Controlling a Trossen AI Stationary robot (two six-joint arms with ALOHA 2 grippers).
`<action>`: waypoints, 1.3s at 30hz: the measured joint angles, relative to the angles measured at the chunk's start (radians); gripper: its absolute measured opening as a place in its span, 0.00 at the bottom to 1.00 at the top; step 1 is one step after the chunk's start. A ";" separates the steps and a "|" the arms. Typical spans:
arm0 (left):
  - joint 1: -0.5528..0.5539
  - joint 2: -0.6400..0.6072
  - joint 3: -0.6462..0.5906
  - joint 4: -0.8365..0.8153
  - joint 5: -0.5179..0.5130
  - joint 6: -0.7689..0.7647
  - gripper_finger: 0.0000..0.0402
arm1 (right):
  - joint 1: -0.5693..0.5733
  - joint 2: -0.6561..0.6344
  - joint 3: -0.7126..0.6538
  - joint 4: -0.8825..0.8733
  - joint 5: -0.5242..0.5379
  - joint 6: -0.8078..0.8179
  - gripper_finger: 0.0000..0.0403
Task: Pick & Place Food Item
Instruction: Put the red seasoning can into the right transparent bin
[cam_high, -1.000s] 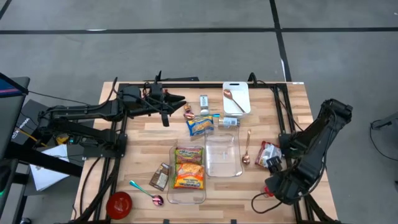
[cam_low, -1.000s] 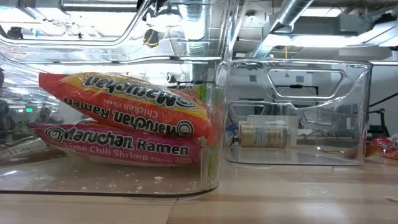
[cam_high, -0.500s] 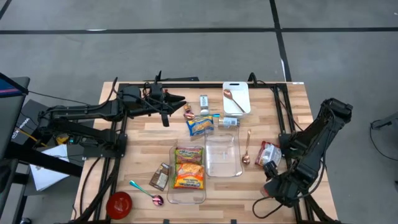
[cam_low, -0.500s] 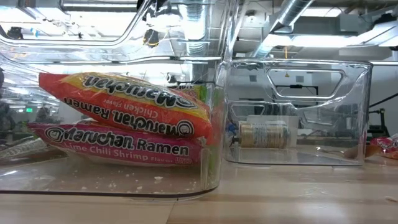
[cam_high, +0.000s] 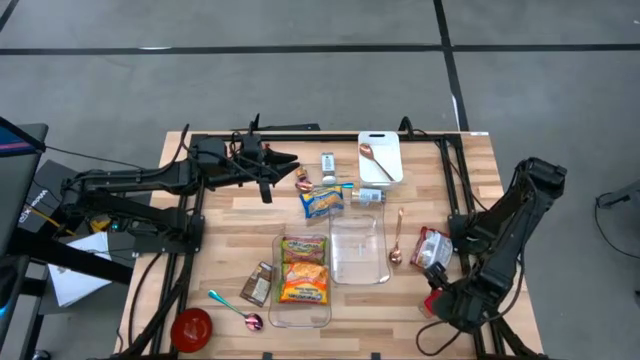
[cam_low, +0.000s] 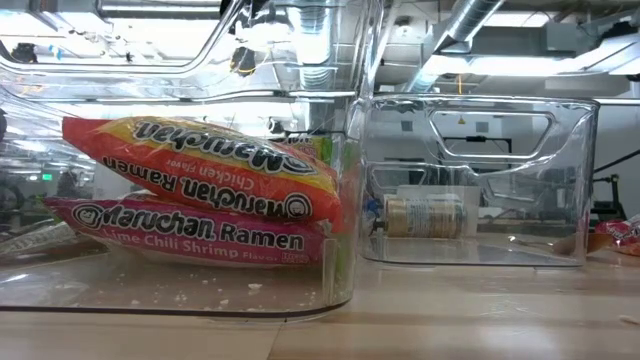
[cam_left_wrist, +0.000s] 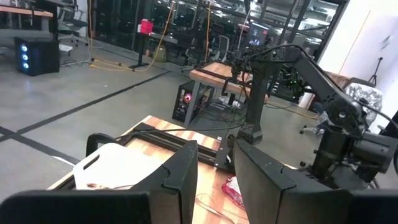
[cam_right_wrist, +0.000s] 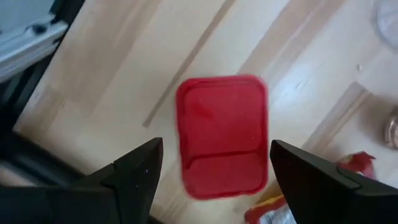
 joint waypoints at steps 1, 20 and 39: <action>0.000 0.000 0.000 0.000 0.000 -0.006 0.25 | -0.001 0.004 -0.006 0.009 -0.002 0.000 0.72; 0.000 0.000 0.000 0.000 0.000 -0.030 0.25 | -0.021 0.003 -0.043 0.074 -0.001 -0.007 0.66; 0.000 0.000 0.000 0.000 0.008 -0.029 0.25 | -0.098 -0.083 -0.034 -0.072 -0.060 -0.043 0.52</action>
